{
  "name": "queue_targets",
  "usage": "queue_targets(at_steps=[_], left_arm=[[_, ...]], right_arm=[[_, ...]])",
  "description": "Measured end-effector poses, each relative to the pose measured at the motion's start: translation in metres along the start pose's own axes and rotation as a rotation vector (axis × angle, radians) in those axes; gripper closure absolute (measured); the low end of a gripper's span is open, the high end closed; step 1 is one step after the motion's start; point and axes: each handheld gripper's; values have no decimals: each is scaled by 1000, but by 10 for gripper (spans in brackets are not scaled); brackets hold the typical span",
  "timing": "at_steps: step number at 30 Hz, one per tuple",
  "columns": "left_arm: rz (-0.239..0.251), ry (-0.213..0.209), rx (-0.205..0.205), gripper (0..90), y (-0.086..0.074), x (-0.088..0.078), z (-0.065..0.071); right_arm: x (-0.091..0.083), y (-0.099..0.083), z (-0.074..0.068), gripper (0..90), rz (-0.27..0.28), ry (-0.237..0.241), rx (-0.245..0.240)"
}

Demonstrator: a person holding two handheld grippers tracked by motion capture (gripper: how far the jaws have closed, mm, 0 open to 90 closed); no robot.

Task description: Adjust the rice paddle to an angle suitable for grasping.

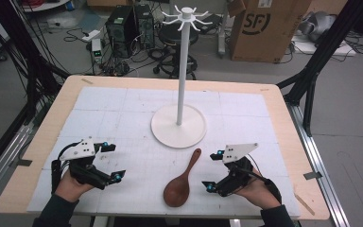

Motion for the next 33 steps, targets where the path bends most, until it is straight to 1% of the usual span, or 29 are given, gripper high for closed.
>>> queue_targets(at_steps=[4,5,8,12,17,21,24,28,30,33], left_arm=[[-2,-3,-1,17,0,0,0],[-3,-2,-1,17,0,0,0],[-2,-2,-1,17,0,0,0],[-1,0,-1,17,0,0,0],[-3,0,-1,17,0,1,-1],[-5,0,-3,17,0,1,-1],[-7,-1,-1,17,0,1,-1],[-8,-1,0,17,0,1,-1],[-7,-2,0,17,0,0,-1],[-6,-1,-3,17,-1,0,-1]], right_arm=[[6,6,-3,45,-18,20,-7],[8,8,-3,45,-19,22,-15],[10,12,-4,48,-35,40,-12],[14,15,-5,49,-56,63,-27],[19,21,-6,49,-76,77,-44],[27,30,-12,48,-109,89,-67],[35,37,-16,49,-136,104,-101],[48,43,-23,51,-180,123,-117],[53,45,-25,74,-195,137,-133],[60,49,-31,145,-209,155,-151]])
Point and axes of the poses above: each handheld gripper's, and its own axes: x roughly forward along the jaws, y roughly out of its top, z roughly to its right, and after that the axes turned 3 degrees about x, right-handed
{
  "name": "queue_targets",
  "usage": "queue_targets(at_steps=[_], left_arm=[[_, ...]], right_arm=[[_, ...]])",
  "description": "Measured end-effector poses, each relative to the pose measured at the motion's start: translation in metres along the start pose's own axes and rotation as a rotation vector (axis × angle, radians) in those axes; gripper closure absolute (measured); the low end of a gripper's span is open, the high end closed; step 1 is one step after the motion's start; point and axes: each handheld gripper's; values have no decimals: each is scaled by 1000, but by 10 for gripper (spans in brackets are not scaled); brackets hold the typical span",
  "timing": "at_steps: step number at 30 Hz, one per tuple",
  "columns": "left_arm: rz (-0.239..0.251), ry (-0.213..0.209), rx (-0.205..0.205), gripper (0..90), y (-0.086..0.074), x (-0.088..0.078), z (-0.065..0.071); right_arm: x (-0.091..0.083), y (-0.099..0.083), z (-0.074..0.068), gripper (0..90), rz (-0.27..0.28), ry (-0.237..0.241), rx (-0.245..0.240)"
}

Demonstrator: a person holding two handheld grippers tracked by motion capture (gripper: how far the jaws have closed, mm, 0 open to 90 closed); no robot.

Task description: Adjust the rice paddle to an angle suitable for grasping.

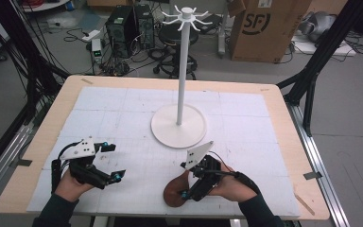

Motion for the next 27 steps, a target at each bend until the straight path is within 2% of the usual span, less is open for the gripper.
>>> queue_targets(at_steps=[3,18,22,27], left_arm=[[-2,1,-1,17,0,0,0],[-9,6,-5,17,-1,-1,-2],[-12,5,-4,17,-2,0,-2],[-16,5,-5,17,-2,0,-2]], right_arm=[[6,5,-1,169,-23,1,-8],[23,25,5,721,-116,2,24],[32,30,0,877,-149,27,-6],[44,36,-4,895,-168,46,-52]])
Point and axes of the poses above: each handheld gripper's, and its own axes: x roughly forward along the jaws, y roughly out of its top, z roughly to its right, and after that the axes turned 3 degrees about x, right-handed
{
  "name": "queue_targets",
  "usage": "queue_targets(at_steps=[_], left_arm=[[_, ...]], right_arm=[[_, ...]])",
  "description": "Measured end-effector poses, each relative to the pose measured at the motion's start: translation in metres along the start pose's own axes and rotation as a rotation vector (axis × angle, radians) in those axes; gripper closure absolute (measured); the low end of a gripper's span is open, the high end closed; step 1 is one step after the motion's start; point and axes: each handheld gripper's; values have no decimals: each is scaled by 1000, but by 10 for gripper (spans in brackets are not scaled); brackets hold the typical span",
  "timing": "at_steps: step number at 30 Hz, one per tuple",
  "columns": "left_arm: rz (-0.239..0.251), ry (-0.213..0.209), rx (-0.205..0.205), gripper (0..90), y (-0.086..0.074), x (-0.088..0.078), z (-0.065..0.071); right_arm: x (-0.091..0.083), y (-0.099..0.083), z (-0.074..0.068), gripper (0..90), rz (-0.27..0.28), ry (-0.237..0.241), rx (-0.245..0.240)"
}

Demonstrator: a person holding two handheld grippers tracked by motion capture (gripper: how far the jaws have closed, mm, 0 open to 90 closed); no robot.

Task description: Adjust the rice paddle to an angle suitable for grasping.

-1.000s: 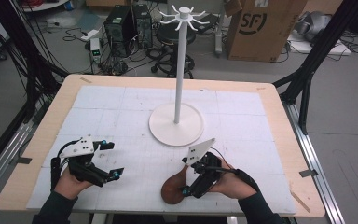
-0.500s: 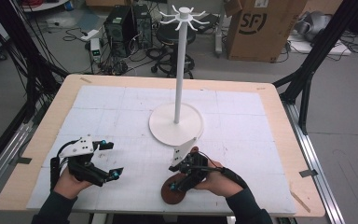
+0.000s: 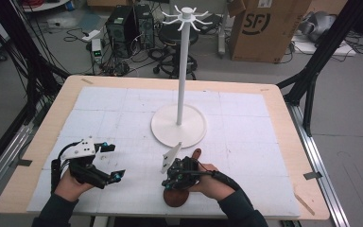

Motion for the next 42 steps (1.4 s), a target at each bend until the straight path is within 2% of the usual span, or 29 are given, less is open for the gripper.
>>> queue_targets(at_steps=[1,2,8,17,22,27,33,42], left_arm=[[-1,0,0,17,0,0,0],[-2,0,0,17,0,0,0],[-5,-3,0,17,0,1,0],[-13,-3,0,17,-1,2,0],[-13,-3,0,17,-1,2,0],[-24,-5,0,17,-2,4,0],[-25,-5,-3,17,-2,3,-1],[-24,-5,-3,17,-3,3,0]], right_arm=[[1,1,-3,895,-19,5,26],[3,2,-3,895,-32,6,28],[15,9,-8,895,-61,20,-6],[27,12,-13,895,-110,47,-26],[28,12,-14,895,-122,47,-28],[29,14,-13,895,-127,22,-28],[30,15,-13,895,-137,28,-29],[30,17,-13,895,-182,21,-30]])
Point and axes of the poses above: each handheld gripper's, and its own axes: x roughly forward along the jaws, y roughly out of its top, z roughly to its right, and after that the axes turned 3 degrees about x, right-handed
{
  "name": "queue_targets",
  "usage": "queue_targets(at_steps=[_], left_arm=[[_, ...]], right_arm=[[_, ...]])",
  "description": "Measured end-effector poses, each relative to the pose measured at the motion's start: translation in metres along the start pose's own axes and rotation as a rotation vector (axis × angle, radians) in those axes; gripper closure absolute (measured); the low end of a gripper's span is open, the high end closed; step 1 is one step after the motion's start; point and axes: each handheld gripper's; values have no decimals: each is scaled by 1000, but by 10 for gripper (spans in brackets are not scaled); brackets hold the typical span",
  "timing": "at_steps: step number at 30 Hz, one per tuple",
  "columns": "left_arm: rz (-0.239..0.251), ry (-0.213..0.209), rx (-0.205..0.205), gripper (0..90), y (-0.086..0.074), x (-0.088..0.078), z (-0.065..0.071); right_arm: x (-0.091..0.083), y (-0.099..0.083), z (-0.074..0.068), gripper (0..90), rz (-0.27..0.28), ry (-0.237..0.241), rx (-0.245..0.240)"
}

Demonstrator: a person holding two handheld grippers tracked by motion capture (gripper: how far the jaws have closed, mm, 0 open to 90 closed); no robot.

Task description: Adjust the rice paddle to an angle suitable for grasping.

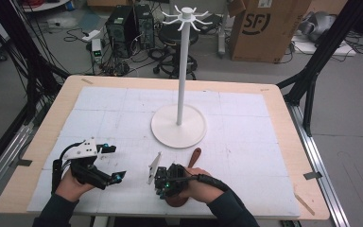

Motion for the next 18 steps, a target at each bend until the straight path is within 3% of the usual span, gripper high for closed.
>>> queue_targets(at_steps=[11,18], left_arm=[[-1,2,-2,17,-1,-2,-1],[-6,3,-4,17,-1,-1,0]], right_arm=[[-7,-10,-2,895,-43,-24,0],[-21,-31,-4,895,-61,-56,24]])
Point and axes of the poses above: each handheld gripper's, and its own axes: x roughly forward along the jaws, y roughly out of its top, z roughly to its right, and after that the axes turned 3 degrees about x, right-handed
